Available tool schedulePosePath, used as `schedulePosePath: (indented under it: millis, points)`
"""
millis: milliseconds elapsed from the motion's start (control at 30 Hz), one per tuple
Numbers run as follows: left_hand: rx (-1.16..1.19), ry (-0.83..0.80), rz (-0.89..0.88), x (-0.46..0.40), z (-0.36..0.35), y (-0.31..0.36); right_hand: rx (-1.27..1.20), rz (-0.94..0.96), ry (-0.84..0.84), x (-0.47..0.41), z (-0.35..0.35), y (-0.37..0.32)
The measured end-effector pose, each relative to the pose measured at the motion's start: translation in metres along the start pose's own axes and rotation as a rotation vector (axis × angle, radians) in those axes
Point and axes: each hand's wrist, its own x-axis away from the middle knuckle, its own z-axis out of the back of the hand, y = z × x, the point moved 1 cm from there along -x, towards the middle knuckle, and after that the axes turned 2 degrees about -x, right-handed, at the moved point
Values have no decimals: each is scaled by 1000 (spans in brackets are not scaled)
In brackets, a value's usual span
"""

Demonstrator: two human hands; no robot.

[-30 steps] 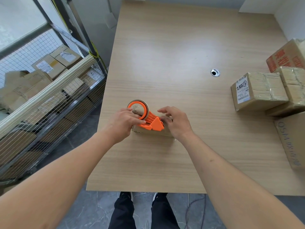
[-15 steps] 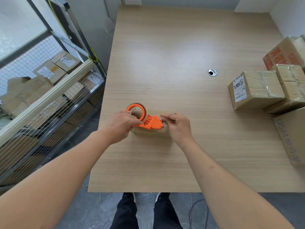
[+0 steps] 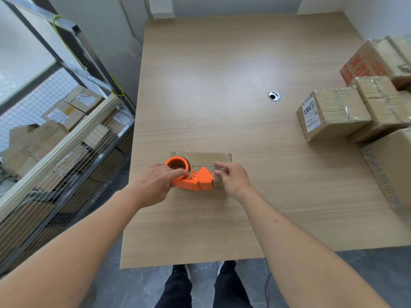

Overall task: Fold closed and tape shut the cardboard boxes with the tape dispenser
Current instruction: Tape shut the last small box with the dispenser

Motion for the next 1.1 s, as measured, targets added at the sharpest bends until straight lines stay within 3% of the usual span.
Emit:
schedulePosePath:
  millis: [367,533,733,1100]
  points:
    - [3,92,-77,-2,23,2,-136,-51,-30,-3,7,6]
    - [8,140,-24,-17,39,-5,-226,-75,-94,-11,24,15]
    - [244,34,130,-44,41,-6,-354,-107,-28,-20,43,24]
    - [266,-107,203,-79,38,-9,-231,-126,129,-25,51,45]
